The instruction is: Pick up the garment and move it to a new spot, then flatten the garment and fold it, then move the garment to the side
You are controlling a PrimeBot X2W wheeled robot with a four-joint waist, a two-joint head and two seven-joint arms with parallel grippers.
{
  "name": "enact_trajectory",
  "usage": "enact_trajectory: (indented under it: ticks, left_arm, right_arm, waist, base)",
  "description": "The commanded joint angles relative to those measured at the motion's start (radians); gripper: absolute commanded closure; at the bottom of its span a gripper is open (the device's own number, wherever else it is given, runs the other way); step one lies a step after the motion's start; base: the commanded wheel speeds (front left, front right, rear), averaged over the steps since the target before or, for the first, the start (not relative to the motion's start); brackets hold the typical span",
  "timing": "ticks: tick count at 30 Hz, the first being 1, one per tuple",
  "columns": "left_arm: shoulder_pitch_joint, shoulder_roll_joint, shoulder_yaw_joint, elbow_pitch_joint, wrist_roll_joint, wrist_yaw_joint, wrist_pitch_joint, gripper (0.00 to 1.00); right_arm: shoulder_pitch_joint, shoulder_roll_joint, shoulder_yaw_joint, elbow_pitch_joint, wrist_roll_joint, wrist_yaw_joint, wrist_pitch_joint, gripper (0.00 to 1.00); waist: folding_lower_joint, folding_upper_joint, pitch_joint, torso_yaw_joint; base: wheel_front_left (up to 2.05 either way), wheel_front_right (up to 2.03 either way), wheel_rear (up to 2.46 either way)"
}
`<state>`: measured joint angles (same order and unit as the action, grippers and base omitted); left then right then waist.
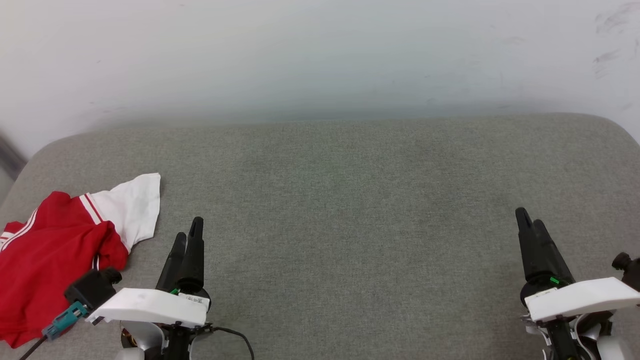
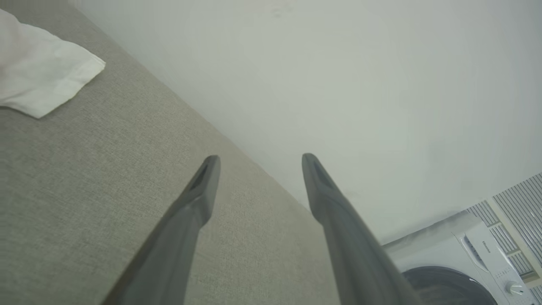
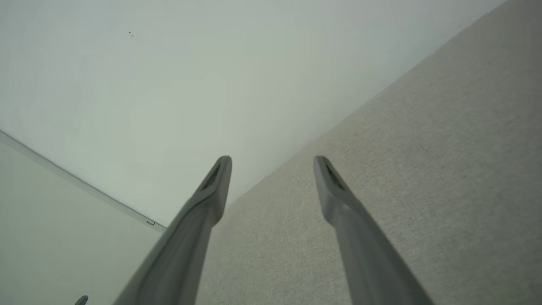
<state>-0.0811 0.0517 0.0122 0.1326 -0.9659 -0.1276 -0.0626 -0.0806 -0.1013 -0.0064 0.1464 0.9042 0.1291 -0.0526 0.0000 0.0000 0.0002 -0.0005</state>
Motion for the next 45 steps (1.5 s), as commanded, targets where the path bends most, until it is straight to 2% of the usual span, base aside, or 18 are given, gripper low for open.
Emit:
enact_trajectory:
  ticks: [1,8,17,35,45]
  left_arm:
    - [-0.016,0.002,0.001,-0.017,0.029,-0.002,-0.007,0.00]
    - [-0.007,0.003,-0.010,-0.036,0.204,0.010,-0.031,0.00]
    - [0.001,0.020,-0.030,-0.053,0.365,0.036,-0.058,0.00]
    - [0.011,0.063,-0.084,-0.067,0.574,0.090,-0.106,0.00]
    - [0.016,0.074,-0.107,-0.049,0.657,0.104,-0.130,0.00]
  right_arm:
    - [-0.024,-0.010,0.004,-0.020,-0.029,0.002,-0.007,0.00]
    - [-0.024,-0.014,0.017,-0.042,-0.160,0.002,-0.001,0.00]
    - [-0.021,-0.020,0.017,-0.075,-0.303,0.002,0.007,0.00]
    - [-0.005,-0.019,0.024,-0.108,-0.523,0.002,0.012,0.00]
    - [0.003,-0.013,0.027,-0.116,-0.622,0.002,0.015,0.00]
  waist:
    - [0.0000,0.0000,0.000,0.000]
    - [0.0000,0.0000,-0.002,-0.002]
    - [0.0000,0.0000,-0.001,-0.003]
    - [0.0000,0.0000,0.000,-0.005]
    - [0.0000,0.0000,-0.002,-0.005]
  base:
    - [0.00,0.00,0.00]
    - [0.00,0.00,0.00]
    - [0.00,0.00,0.00]
    - [0.00,0.00,0.00]
    - [0.00,0.00,0.00]
